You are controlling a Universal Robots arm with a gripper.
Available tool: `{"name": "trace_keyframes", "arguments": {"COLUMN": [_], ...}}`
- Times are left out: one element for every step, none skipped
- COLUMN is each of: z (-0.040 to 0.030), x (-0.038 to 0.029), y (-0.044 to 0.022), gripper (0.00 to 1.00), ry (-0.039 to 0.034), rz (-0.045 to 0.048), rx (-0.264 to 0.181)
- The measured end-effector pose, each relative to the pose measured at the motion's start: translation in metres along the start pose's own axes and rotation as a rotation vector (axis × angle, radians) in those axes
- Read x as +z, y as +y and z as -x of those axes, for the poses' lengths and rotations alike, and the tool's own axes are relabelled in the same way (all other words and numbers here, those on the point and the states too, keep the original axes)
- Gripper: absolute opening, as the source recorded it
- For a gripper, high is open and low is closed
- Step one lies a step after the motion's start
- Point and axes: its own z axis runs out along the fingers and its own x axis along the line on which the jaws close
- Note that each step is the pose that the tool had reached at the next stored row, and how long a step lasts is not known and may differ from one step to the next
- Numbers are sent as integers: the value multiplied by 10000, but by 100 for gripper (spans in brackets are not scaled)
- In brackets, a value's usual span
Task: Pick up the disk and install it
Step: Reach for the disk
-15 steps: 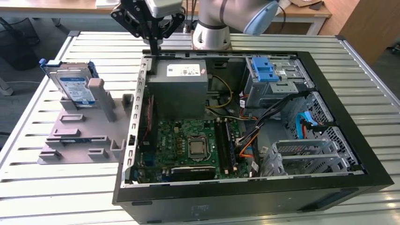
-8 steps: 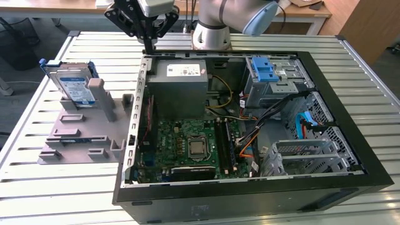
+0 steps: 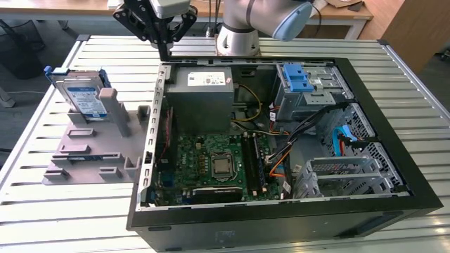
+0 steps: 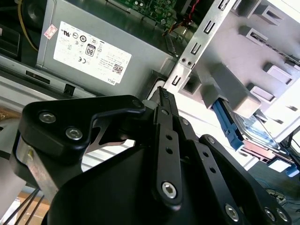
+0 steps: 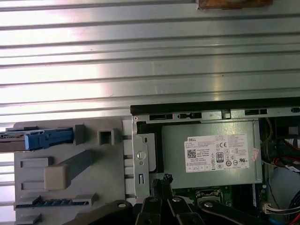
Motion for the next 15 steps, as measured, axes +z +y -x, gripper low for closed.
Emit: {"name": "trace_keyframes", "arguments": {"z": [-1, -3, -5, -8, -12, -15, -18, -23, -26, -28, -30, -32, -35, -37, -39], "x": [0, 0, 0, 0, 0, 1, 1, 1, 2, 1, 2, 2, 2, 3, 3], "y": [0, 0, 0, -1, -1, -1, -1, -2, -2, -2, -2, -2, -3, -3, -3], "gripper": [11, 11, 11, 11, 11, 11, 11, 11, 11, 11, 11, 11, 11, 11, 11], "ry": [0, 0, 0, 0, 0, 0, 0, 0, 0, 0, 1, 0, 0, 0, 0], "rz": [0, 0, 0, -1, -1, -1, 0, 0, 0, -1, -1, 0, 0, 0, 0], "rx": [0, 0, 0, 0, 0, 0, 0, 0, 0, -1, -2, -1, -1, -1, -1]}}
